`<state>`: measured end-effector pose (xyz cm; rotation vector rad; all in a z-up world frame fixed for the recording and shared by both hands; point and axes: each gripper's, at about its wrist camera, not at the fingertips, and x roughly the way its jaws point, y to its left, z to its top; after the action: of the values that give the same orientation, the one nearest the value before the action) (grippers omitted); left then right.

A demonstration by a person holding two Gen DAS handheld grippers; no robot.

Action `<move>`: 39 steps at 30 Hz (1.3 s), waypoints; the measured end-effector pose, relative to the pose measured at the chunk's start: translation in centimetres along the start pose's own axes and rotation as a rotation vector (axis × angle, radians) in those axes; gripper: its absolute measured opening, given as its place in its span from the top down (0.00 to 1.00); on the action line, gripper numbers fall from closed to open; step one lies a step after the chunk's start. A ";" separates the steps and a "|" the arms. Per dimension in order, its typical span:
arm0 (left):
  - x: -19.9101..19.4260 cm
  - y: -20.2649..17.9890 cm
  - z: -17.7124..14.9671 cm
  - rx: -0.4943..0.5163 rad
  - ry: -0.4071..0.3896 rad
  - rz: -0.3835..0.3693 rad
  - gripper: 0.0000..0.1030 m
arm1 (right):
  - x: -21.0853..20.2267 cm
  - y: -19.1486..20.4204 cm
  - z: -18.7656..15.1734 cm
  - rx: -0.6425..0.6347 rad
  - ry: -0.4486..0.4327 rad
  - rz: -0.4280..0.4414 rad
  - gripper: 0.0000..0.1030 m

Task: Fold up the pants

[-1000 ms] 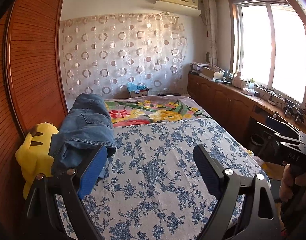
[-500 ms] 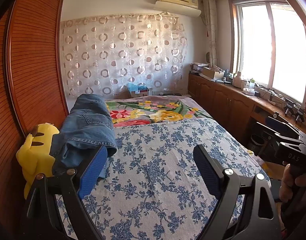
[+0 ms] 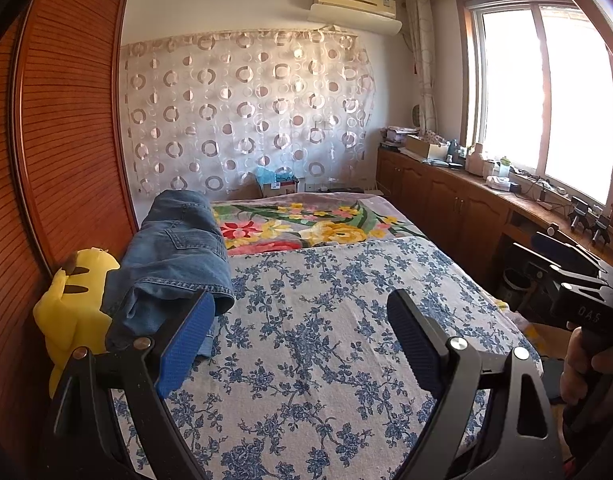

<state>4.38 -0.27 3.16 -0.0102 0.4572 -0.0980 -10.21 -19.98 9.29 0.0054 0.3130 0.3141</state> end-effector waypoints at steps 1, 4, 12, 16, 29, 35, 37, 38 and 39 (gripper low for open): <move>-0.1 0.1 0.0 0.001 -0.001 0.000 0.14 | 0.0 0.0 0.0 0.000 -0.001 0.000 0.15; 0.0 0.1 0.0 0.000 -0.001 0.001 0.14 | 0.0 0.0 0.0 0.001 0.000 0.001 0.15; -0.2 0.2 0.1 -0.002 -0.003 -0.005 0.14 | 0.1 0.1 0.1 0.003 0.001 0.000 0.15; -0.4 0.3 0.2 -0.001 -0.005 -0.006 0.14 | 0.1 0.1 0.0 0.003 0.002 0.000 0.15; -0.5 0.1 0.2 0.002 -0.008 -0.003 0.14 | 0.1 0.1 0.0 0.002 0.002 -0.001 0.15; -0.6 0.1 0.3 0.004 -0.010 -0.002 0.14 | 0.1 0.4 -0.1 0.002 0.002 -0.003 0.15; -0.7 0.1 0.4 0.005 -0.009 -0.001 0.14 | 0.1 0.3 -0.1 0.003 0.002 -0.002 0.15; -0.7 0.2 0.4 0.004 -0.010 0.001 0.14 | 0.1 0.3 -0.1 0.003 0.002 -0.002 0.15; -0.7 0.1 0.4 0.005 -0.012 0.002 0.14 | 0.1 0.3 -0.1 0.002 0.002 -0.002 0.15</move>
<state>3.88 -0.11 3.81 -0.0054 0.4453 -0.0975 -10.21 -19.63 9.20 0.0068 0.3149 0.3118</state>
